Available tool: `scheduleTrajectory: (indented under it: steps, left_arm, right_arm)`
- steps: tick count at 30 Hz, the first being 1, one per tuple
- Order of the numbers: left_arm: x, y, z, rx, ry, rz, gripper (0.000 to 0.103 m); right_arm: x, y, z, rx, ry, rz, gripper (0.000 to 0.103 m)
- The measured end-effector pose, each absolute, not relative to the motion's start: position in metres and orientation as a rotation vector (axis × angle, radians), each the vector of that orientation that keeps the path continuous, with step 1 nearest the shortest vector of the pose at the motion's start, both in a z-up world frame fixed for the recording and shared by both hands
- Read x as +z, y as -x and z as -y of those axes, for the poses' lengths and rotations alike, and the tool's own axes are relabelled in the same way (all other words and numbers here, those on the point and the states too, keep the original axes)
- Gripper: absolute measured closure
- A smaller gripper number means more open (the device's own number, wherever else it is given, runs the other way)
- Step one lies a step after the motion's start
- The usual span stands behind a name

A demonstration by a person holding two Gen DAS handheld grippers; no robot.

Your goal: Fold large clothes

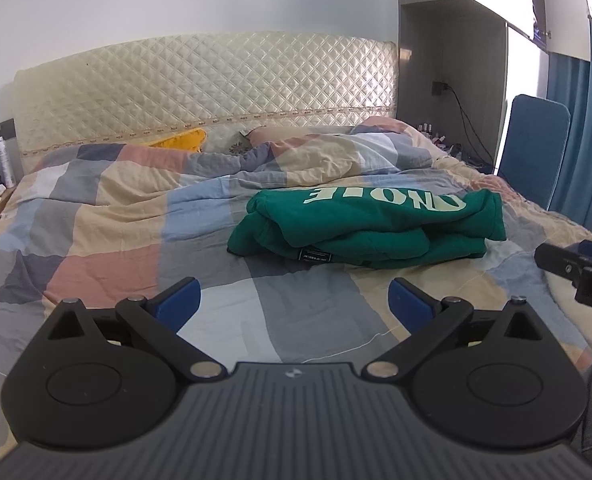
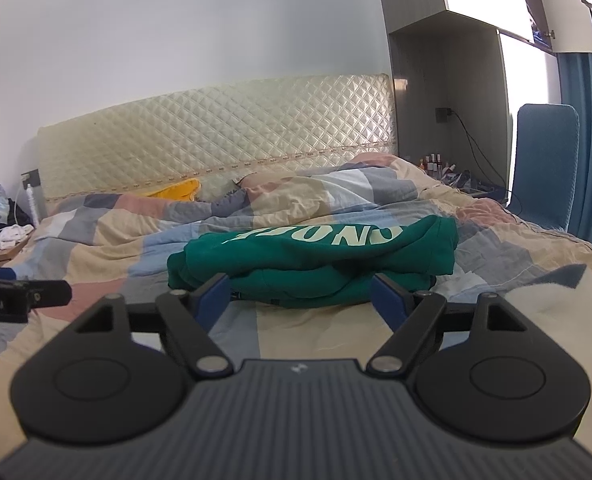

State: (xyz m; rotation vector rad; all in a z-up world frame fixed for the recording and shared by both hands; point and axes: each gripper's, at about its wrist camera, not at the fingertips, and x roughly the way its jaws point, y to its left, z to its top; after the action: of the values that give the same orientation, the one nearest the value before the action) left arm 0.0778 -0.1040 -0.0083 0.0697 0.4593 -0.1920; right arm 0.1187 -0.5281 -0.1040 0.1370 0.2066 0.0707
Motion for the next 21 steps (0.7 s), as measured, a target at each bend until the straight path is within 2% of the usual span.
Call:
scheduleTrajectory:
  steps: [2, 3, 21]
  left_arm:
    - [-0.0077, -0.0773, 0.1036, -0.186, -0.07, -0.458, 0.001]
    - [-0.0074, -0.0772, 0.1035, -0.185, -0.07, -0.457, 0.001]
    - [-0.0059, -0.0736, 0.1026, -0.192, -0.051, -0.458, 0.001]
  right_arm:
    - [-0.104, -0.1187, 0.5279, 0.069, -0.136, -0.209, 0.009]
    - [-0.1036, -0.119, 0.5281, 0.066, -0.132, -0.206, 0.006]
    - [-0.1017, -0.1221, 0.5309, 0.049, -0.138, -0.206, 0.005]
